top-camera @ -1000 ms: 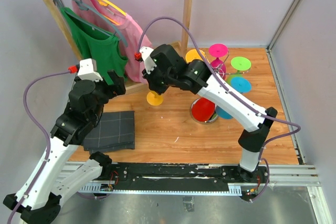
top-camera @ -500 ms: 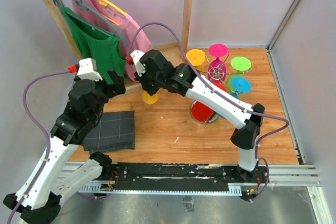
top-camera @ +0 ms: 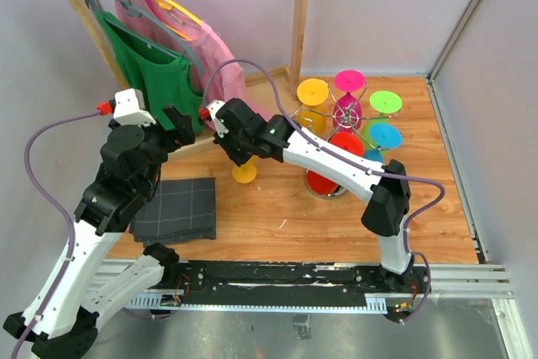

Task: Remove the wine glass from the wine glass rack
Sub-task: Place the wine glass at the center of the board.

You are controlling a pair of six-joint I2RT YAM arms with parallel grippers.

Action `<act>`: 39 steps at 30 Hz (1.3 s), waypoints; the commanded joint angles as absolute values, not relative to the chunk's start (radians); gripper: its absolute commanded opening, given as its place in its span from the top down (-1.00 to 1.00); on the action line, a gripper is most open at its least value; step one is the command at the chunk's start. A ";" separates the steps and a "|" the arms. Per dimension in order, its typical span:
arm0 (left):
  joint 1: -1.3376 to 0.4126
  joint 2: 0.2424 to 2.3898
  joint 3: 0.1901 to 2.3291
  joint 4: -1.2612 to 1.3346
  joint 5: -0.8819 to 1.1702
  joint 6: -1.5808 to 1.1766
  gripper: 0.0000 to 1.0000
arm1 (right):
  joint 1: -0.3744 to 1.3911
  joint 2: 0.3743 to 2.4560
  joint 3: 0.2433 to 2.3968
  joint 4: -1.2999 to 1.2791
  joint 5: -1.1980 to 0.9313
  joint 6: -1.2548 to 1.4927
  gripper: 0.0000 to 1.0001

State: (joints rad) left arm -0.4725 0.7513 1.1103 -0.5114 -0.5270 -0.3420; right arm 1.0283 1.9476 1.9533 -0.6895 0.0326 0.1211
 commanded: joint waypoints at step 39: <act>-0.462 0.748 1.165 -0.475 -0.530 -0.343 -0.98 | 1.033 2.042 2.141 -0.706 0.097 0.146 -0.31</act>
